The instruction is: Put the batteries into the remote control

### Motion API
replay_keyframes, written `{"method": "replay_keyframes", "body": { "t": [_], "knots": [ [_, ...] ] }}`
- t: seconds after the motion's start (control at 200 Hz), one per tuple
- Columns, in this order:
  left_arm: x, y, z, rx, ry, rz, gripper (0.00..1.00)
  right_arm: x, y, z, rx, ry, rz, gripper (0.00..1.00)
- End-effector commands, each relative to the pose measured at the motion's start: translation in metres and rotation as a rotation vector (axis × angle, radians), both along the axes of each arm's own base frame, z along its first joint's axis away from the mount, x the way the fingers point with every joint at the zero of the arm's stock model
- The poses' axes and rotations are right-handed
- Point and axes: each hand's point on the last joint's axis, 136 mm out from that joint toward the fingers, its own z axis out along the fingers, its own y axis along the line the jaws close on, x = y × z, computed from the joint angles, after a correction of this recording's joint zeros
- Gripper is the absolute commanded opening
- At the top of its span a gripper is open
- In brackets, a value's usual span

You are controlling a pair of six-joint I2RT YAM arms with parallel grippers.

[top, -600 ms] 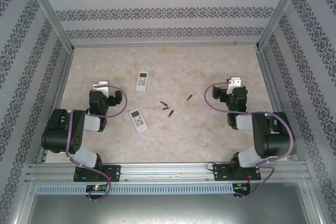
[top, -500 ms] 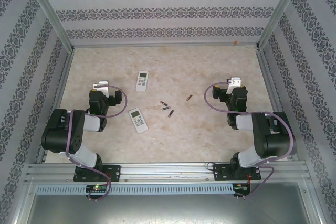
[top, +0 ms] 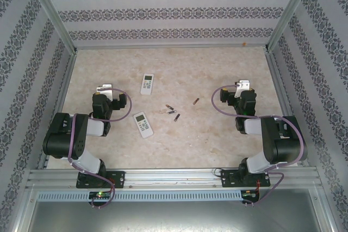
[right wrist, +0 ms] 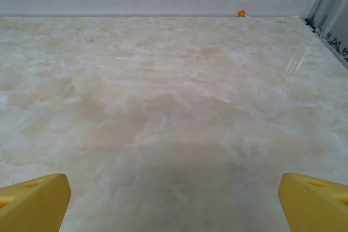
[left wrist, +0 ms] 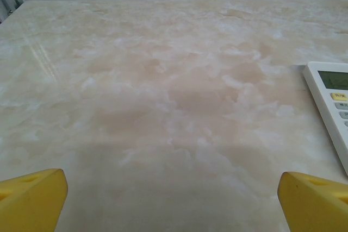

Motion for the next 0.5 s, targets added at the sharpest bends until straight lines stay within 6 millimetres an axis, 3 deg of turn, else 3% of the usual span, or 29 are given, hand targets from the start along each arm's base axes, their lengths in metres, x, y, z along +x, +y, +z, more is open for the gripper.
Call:
{"method": "replay_keyframes", "body": {
  "t": [0.0,0.11,0.26,0.36,0.42,0.495],
  "knots": [
    [0.006,-0.001,0.006,0.008,-0.012,-0.021,1.00,0.002,-0.005,0.009,0.020,-0.033,-0.020,0.98],
    [0.005,0.004,0.006,0.006,-0.020,0.004,1.00,-0.002,-0.015,0.013,0.048,-0.048,-0.067,0.98],
    [-0.007,0.009,0.018,0.008,-0.096,0.041,1.00,-0.005,-0.015,0.031,0.064,-0.072,-0.050,0.98],
    [-0.011,-0.009,0.047,0.023,-0.078,-0.058,1.00,-0.015,-0.021,0.054,0.122,-0.007,-0.130,0.98],
    [-0.013,-0.006,0.072,-0.039,-0.034,-0.004,1.00,-0.027,-0.026,0.067,0.258,0.052,-0.233,0.98],
    [-0.017,-0.002,0.092,-0.129,0.020,0.072,1.00,-0.043,-0.010,0.073,0.418,0.173,-0.252,0.98]
  ]
}}
